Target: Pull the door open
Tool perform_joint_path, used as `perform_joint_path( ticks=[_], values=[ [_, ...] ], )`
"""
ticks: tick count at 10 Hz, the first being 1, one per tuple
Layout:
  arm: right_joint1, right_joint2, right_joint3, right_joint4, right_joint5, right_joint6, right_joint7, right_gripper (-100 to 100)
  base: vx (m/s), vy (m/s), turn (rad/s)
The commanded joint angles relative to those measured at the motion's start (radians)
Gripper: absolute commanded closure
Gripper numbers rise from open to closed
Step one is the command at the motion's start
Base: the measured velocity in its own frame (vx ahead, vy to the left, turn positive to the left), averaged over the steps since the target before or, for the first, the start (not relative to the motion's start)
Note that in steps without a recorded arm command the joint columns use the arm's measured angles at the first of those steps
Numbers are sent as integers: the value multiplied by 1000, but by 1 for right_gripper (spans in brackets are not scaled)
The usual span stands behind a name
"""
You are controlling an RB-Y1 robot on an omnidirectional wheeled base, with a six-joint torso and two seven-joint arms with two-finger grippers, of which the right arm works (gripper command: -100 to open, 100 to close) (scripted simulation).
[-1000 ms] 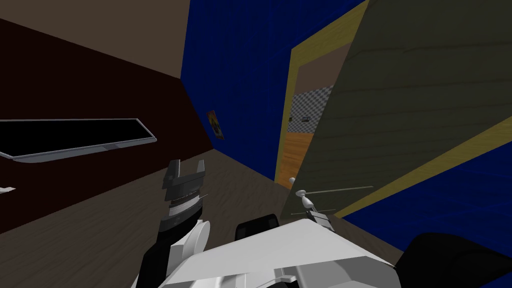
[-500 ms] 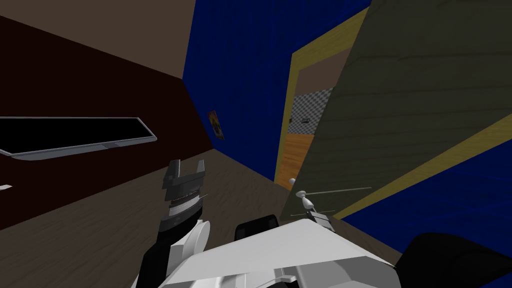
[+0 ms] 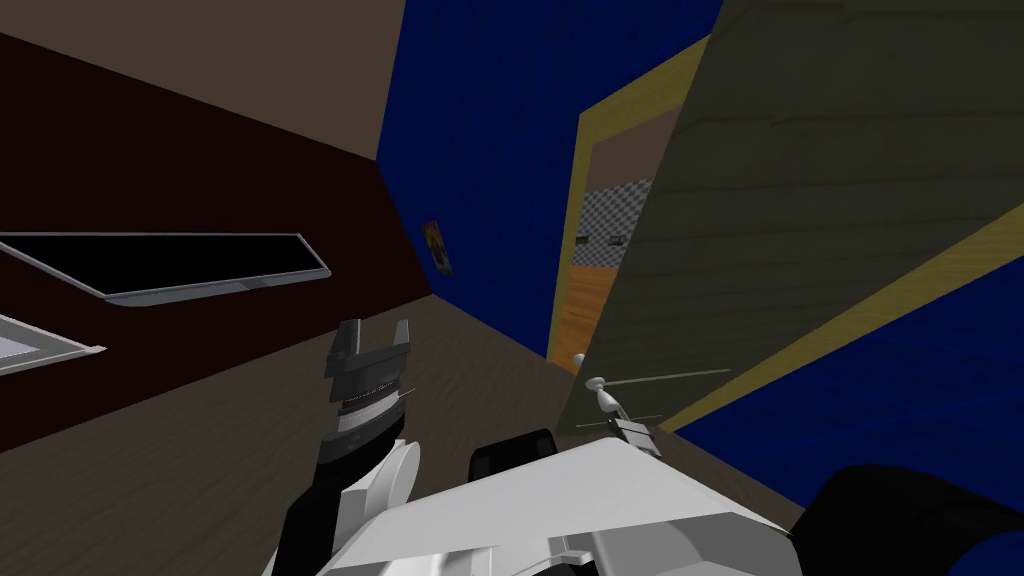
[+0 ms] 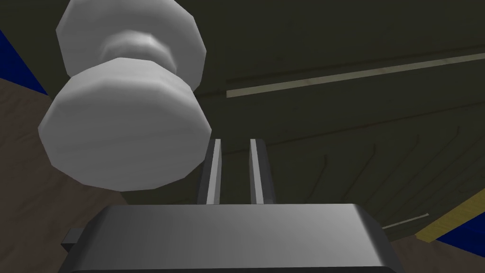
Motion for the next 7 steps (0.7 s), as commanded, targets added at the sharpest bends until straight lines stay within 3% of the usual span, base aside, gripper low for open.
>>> perform_joint_path(
  ticks=[1,2,4,7],
  values=[
    [-30,15,25,6,28,-30,-1,-100,-256,-41,93],
    [-43,20,32,14,38,-41,-2,-100,-274,-29,116],
    [-43,20,32,14,38,-41,-2,-100,-100,-29,10],
    [-85,34,55,40,73,-79,-5,-100,-133,-39,79]
  ],
)
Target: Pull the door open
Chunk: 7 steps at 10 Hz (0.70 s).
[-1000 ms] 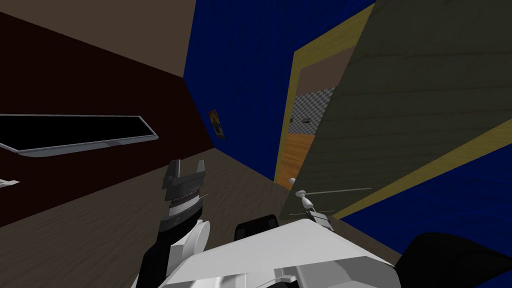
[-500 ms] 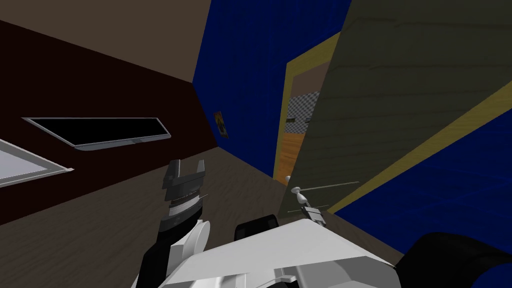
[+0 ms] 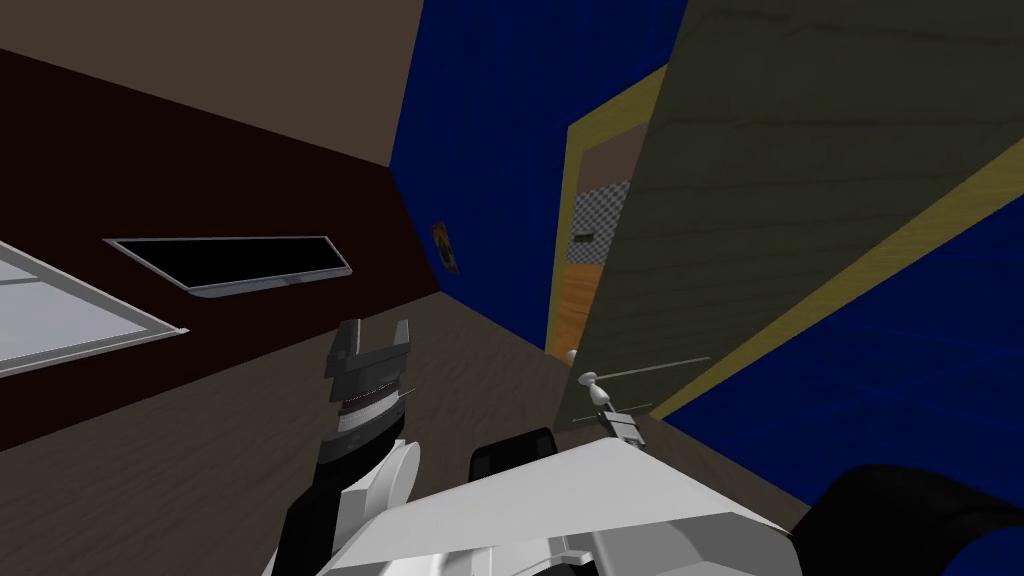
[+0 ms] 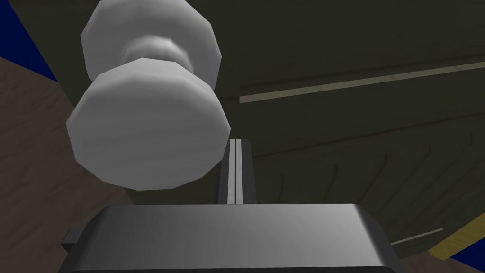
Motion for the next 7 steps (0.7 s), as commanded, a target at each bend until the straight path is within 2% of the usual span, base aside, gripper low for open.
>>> perform_joint_path(
  ticks=[1,3,4,5,6,7],
  values=[
    [-29,15,26,6,23,-31,-6,-100,-182,-48,84],
    [-50,21,37,19,40,-49,-8,-100,-183,-37,63],
    [-43,9,13,40,24,-34,-8,-100,-83,-48,-4],
    [-12,-24,12,20,5,-20,-34,-100,32,27,-15],
    [4,-42,11,3,-5,-14,-48,-100,88,72,-25],
    [12,-51,10,-5,-9,-11,-55,-100,91,73,-3]
  ],
)
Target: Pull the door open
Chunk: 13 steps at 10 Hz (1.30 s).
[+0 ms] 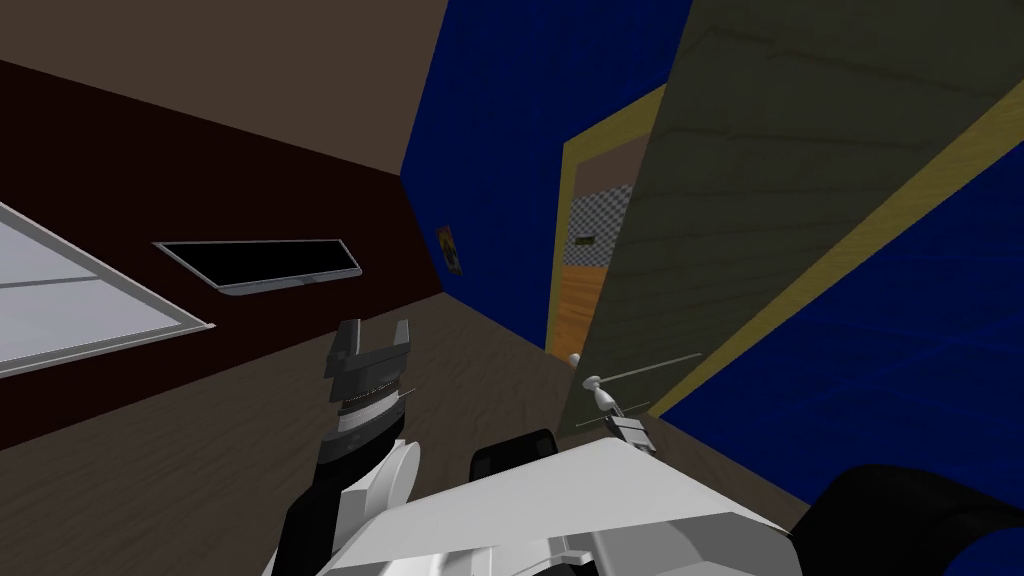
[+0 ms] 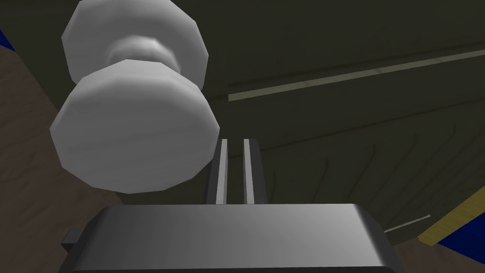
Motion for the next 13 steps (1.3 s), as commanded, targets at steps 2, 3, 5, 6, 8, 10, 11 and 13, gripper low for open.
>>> perform_joint_path(
  ticks=[2,3,5,6,8,10,11,13],
  values=[
    [5,-13,3,-38,-3,-9,-13,-100,50,36,21],
    [25,-35,2,-59,-15,-2,-30,-100,67,37,15],
    [36,-38,-1,-44,-21,16,-29,-100,42,24,-2],
    [36,-38,-1,-44,-21,16,-29,100,6,-25,2],
    [36,-38,-1,-44,-21,16,-29,100,-7,-9,3],
    [36,-38,-1,-44,-21,16,-29,100,-3,0,-1],
    [36,-38,-1,-44,-21,16,-29,100,0,0,0],
    [20,-30,10,-21,-7,11,-29,-100,-153,-69,110]
  ],
)
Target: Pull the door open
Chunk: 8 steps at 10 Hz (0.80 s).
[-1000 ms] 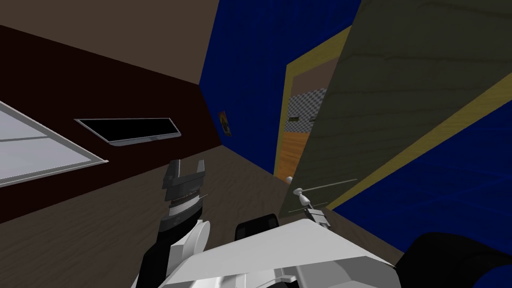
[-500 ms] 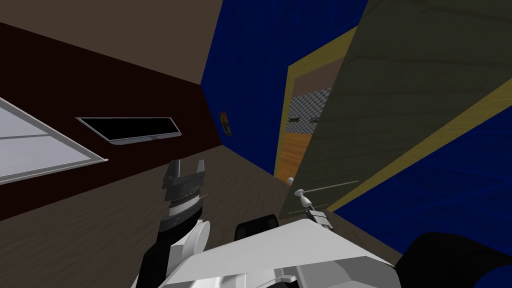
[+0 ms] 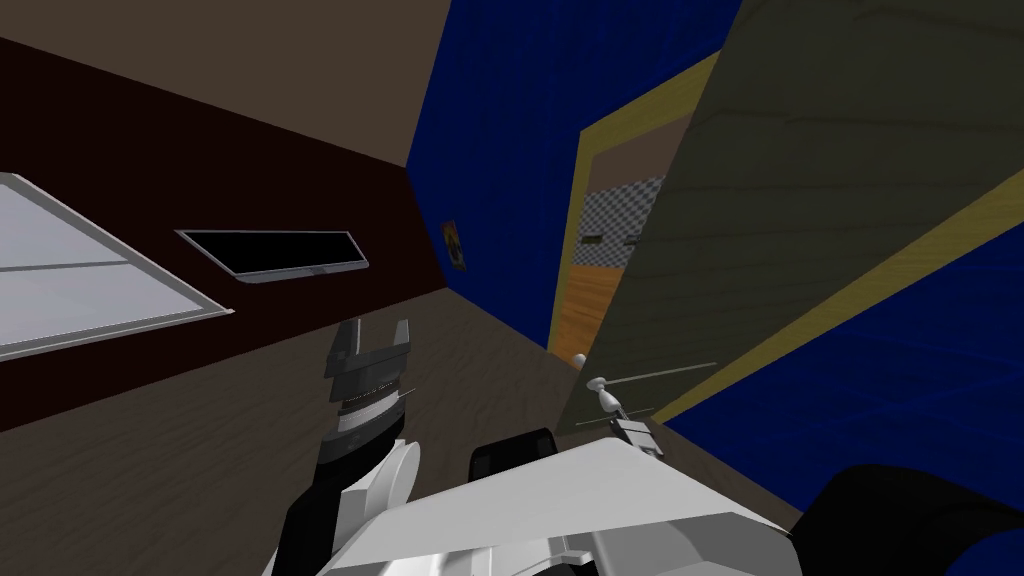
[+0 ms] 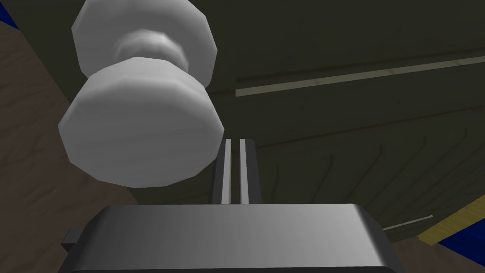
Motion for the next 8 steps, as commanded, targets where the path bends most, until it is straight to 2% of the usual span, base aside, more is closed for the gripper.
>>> perform_joint_path(
  ticks=[1,3,5,6,8],
  values=[
    [-19,11,15,3,19,-26,1,-100,-204,-66,94],
    [-34,18,24,12,32,-41,1,-100,-203,-52,65],
    [-62,29,40,27,56,-68,1,-100,-209,-36,112],
    [-62,29,40,27,56,-68,1,-100,-181,-55,54],
    [-81,37,52,38,73,-87,1,-100,-135,-24,57]
  ],
)
